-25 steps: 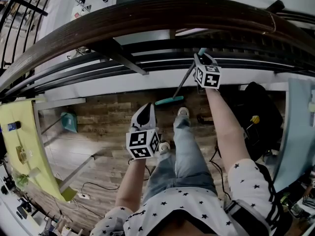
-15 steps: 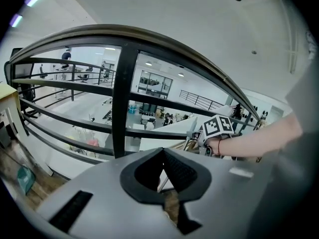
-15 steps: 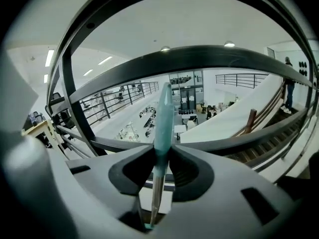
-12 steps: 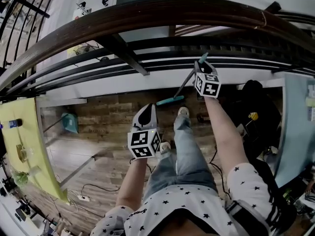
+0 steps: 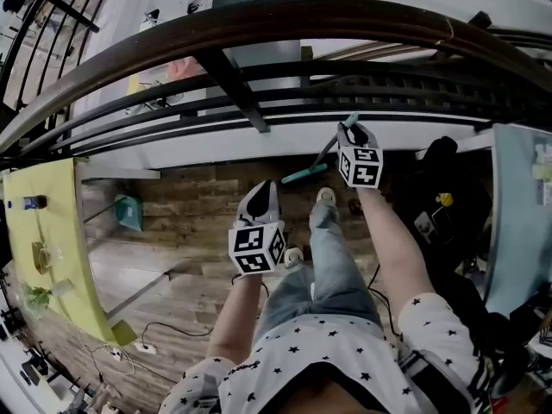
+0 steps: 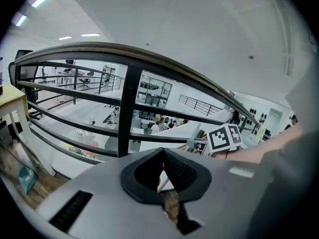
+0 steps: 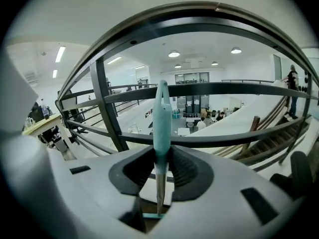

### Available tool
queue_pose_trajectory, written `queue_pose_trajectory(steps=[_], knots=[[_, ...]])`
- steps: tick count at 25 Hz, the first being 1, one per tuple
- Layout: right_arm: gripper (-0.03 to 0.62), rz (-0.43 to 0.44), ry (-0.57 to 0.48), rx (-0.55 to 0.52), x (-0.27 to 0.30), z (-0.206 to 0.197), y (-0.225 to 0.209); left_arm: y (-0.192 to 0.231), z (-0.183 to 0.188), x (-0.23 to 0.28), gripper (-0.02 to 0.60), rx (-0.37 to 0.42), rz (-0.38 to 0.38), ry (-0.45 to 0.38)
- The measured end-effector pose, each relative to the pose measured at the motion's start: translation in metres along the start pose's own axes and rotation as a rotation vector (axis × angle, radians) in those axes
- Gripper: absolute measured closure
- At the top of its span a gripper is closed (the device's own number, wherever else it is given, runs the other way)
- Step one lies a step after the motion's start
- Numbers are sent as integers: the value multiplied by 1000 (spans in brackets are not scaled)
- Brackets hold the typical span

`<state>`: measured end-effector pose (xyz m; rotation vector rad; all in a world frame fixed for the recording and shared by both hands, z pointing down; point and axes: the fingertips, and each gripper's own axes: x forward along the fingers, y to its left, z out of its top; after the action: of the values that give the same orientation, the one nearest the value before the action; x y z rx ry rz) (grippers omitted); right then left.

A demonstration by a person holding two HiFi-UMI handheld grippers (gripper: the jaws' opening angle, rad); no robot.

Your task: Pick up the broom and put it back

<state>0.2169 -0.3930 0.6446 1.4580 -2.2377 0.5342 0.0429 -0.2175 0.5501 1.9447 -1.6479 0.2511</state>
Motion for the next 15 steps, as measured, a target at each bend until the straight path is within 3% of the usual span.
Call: queue_pose_trajectory(steps=[15], knots=[[508,47,-10,-121,-83,5,65,-9,-3,-77,569,29,-10,-35]])
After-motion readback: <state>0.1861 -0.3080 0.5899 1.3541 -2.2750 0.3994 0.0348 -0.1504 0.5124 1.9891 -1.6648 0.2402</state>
